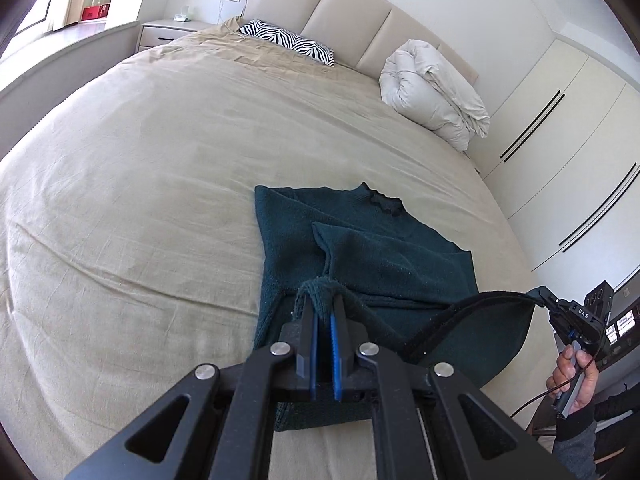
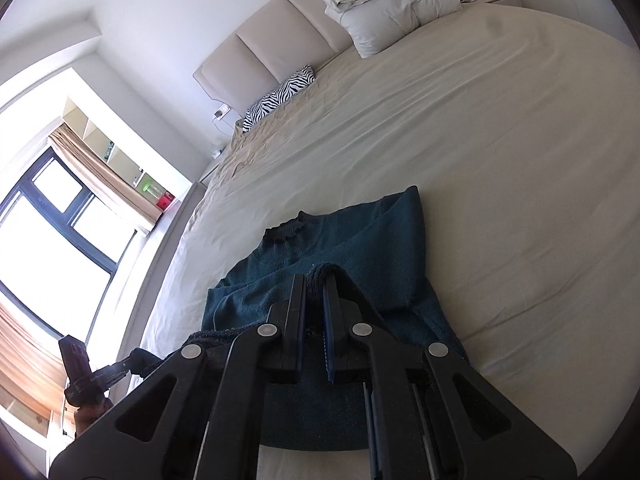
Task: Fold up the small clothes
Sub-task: 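Lay the hem onto the collar with both grippers and open them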
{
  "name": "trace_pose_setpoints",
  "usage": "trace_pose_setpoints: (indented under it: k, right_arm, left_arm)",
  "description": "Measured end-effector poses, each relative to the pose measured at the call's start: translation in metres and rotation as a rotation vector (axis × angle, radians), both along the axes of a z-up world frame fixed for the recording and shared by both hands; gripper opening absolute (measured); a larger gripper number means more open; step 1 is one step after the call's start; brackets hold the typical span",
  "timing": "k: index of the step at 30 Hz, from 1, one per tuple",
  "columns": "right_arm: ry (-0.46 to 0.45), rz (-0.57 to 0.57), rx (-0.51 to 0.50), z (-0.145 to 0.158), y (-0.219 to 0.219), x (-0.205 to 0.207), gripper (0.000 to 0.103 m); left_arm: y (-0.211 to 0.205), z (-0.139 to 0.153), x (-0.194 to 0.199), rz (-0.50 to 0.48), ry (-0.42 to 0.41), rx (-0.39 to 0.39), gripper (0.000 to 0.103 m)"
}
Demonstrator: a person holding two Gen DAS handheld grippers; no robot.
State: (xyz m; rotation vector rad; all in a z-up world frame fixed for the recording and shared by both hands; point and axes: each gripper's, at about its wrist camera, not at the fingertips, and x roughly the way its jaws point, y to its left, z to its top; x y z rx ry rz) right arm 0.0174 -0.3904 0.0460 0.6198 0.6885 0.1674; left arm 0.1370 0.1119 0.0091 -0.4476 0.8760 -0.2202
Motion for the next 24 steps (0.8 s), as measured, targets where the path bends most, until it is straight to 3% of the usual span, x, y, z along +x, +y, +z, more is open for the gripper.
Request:
trace_pose_setpoints:
  k: [12, 24]
  right_arm:
    - [0.039, -0.051, -0.048, -0.031, -0.015, 0.096, 0.006]
    - [0.127, -0.108, -0.007, -0.091, -0.032, 0.194, 0.007]
  left_arm:
    - [0.013, -0.022, 0.1, 0.04, 0.07, -0.092, 0.007]
    - [0.009, -0.052, 0.178, 0.08, 0.121, -0.047, 0.007]
